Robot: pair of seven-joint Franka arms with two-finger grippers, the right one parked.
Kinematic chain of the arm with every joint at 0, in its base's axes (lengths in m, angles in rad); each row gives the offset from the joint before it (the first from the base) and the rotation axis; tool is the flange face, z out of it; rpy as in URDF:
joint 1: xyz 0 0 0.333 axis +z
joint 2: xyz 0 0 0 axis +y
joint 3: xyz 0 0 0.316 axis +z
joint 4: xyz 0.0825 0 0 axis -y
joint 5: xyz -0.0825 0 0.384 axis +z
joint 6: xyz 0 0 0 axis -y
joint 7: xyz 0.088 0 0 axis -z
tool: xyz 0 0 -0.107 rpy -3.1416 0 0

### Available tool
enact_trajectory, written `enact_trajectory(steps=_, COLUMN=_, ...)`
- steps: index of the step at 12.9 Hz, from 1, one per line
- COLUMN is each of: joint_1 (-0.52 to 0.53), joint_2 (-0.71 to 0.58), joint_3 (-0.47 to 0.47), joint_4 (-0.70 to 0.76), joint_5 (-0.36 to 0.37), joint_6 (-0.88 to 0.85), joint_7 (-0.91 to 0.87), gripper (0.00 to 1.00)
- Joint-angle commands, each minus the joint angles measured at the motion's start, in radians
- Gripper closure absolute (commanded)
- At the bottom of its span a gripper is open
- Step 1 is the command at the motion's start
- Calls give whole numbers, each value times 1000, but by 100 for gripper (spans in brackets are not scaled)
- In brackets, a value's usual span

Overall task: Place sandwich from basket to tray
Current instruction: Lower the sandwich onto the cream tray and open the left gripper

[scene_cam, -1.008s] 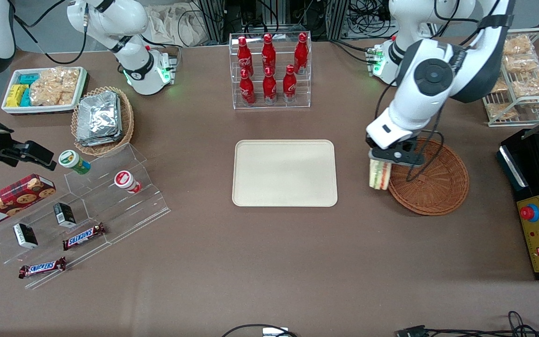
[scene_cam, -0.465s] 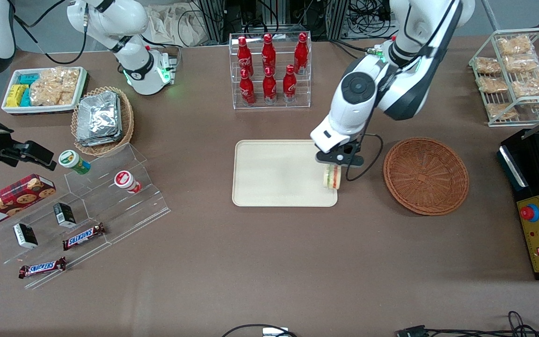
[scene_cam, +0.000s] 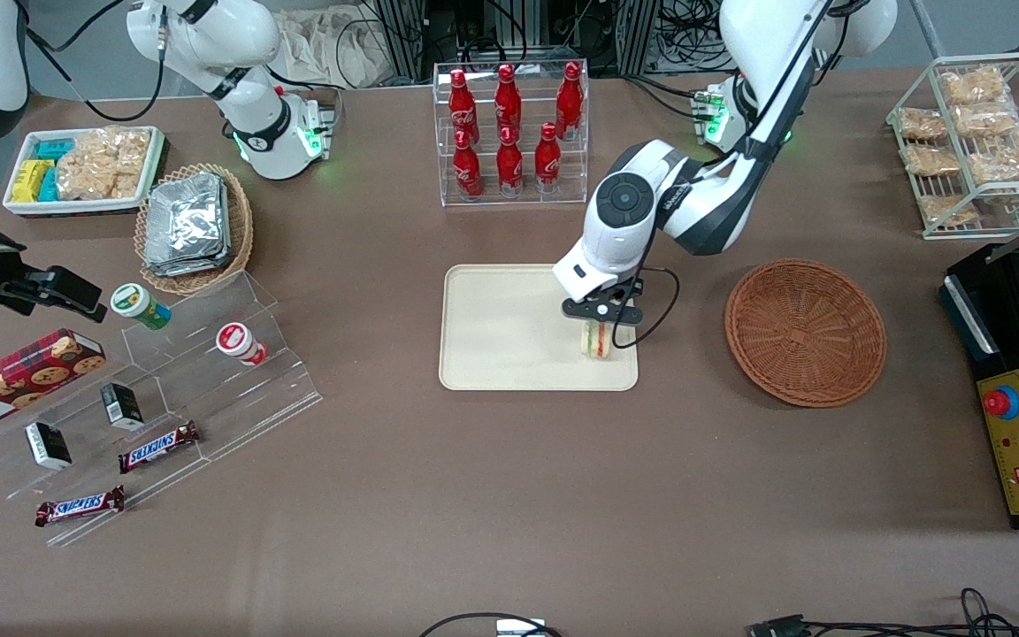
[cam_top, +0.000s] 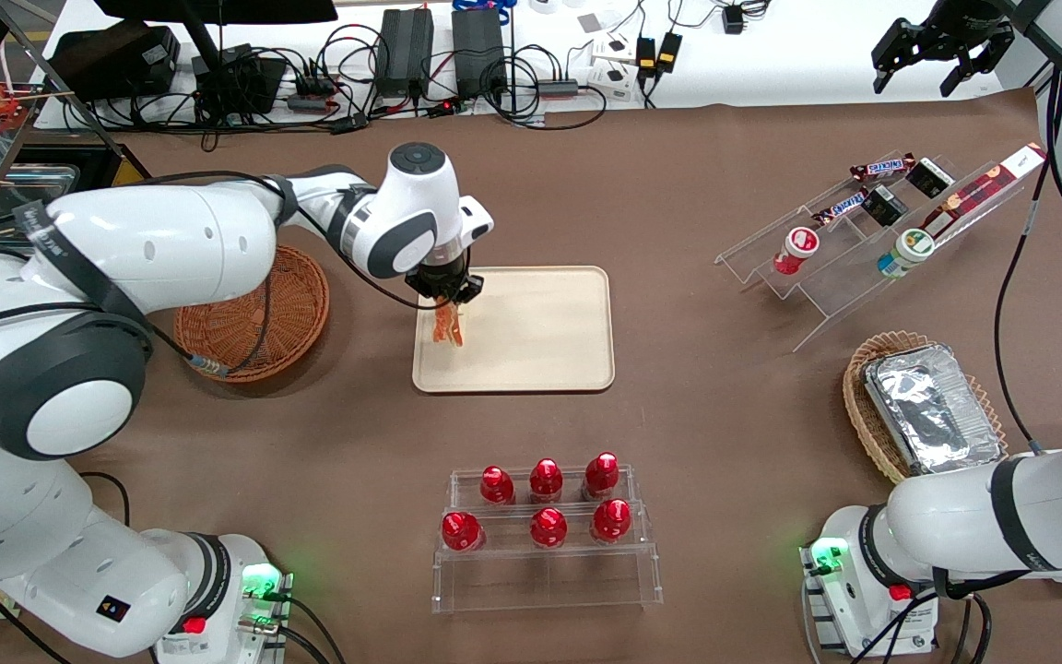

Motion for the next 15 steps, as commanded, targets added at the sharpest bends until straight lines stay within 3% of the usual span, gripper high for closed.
enact_trajectory(steps=1, joint_1=-27, joint_2=53, joint_3=13, joint_4=28, joint_5=39, joint_6=11, joint_7=-23, gripper=96)
enact_trajectory(steps=6, joint_1=-44, joint_2=93, joint_3=13, joint_4=31, joint_5=61, joint_6=13, joint_7=-56, gripper=91)
enact_trajectory(steps=8, joint_1=-44, joint_2=107, joint_3=13, joint_4=32, joint_5=70, joint_6=16, joint_7=-91, gripper=83)
enact_trajectory(steps=9, joint_1=-44, joint_2=111, joint_3=13, joint_4=35, joint_5=72, joint_6=17, joint_7=-111, gripper=73)
enact_trajectory(steps=10, joint_1=-56, joint_2=113, joint_3=13, joint_4=35, joint_5=73, joint_6=17, joint_7=-140, gripper=52)
enact_trajectory(steps=11, joint_1=-59, joint_2=115, joint_3=15, joint_4=38, joint_5=73, joint_6=17, joint_7=-169, gripper=20)
enact_trajectory(steps=12, joint_1=-59, joint_2=133, joint_3=15, joint_4=57, joint_5=73, joint_6=17, joint_7=-192, gripper=0)
enact_trajectory(steps=15, joint_1=-50, joint_2=130, joint_3=15, joint_4=80, joint_5=72, joint_6=8, joint_7=-252, gripper=0)
